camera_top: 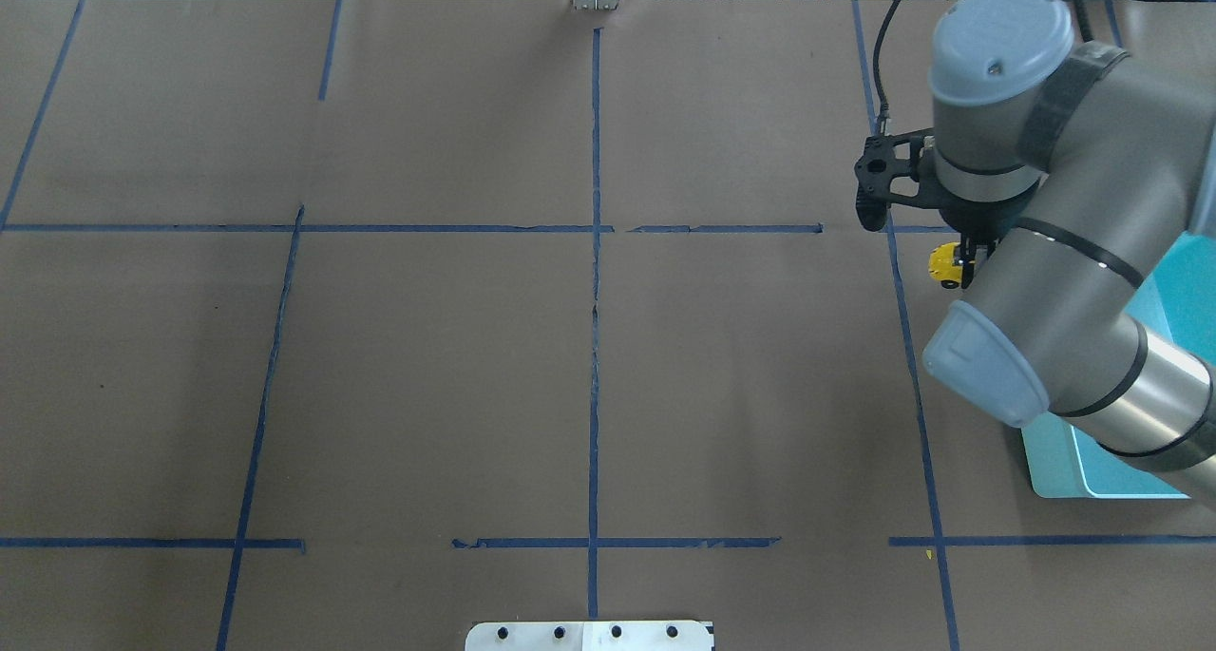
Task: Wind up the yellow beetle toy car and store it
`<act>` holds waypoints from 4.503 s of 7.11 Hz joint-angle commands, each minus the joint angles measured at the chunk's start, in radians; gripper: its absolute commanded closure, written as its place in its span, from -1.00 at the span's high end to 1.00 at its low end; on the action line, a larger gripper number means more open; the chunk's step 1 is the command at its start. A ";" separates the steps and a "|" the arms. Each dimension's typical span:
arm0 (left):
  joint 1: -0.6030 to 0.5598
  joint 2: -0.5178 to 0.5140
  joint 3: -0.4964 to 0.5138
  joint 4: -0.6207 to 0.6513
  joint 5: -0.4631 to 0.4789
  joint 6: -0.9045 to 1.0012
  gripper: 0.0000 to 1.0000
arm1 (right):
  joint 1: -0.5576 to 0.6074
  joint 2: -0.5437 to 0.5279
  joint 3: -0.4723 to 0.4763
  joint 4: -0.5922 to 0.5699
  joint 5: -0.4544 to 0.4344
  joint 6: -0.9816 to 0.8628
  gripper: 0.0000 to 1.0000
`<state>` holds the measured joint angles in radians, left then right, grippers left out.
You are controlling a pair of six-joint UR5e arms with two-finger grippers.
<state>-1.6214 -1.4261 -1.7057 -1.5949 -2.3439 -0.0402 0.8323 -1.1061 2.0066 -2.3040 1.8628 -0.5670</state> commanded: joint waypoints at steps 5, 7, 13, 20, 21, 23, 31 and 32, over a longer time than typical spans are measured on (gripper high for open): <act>0.000 0.001 0.003 0.001 -0.002 0.000 1.00 | 0.031 -0.415 0.172 0.328 0.047 -0.043 -0.16; 0.000 0.001 0.004 0.001 -0.003 -0.001 1.00 | 0.030 -0.562 0.166 0.588 0.052 -0.068 -0.16; 0.003 -0.004 0.012 0.001 -0.003 -0.001 1.00 | 0.025 -0.768 0.121 0.938 0.024 -0.151 -0.13; 0.003 -0.005 0.017 -0.003 -0.002 -0.001 1.00 | 0.022 -0.755 0.084 0.968 0.041 -0.146 0.97; 0.003 -0.007 0.020 -0.010 -0.002 0.000 1.00 | 0.027 -0.750 0.086 0.959 0.062 -0.146 0.97; 0.003 -0.007 0.020 -0.011 -0.005 -0.001 1.00 | 0.091 -0.745 0.080 0.916 0.129 -0.146 0.97; 0.005 -0.008 0.023 -0.010 -0.003 -0.001 1.00 | 0.815 -0.416 -0.439 0.471 0.334 0.061 0.98; 0.005 -0.008 0.021 -0.011 -0.003 0.000 1.00 | 0.817 -0.408 -0.439 0.472 0.341 0.240 0.98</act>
<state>-1.6168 -1.4342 -1.6835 -1.6054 -2.3470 -0.0406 1.6334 -1.5256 1.5818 -1.8297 2.2020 -0.5136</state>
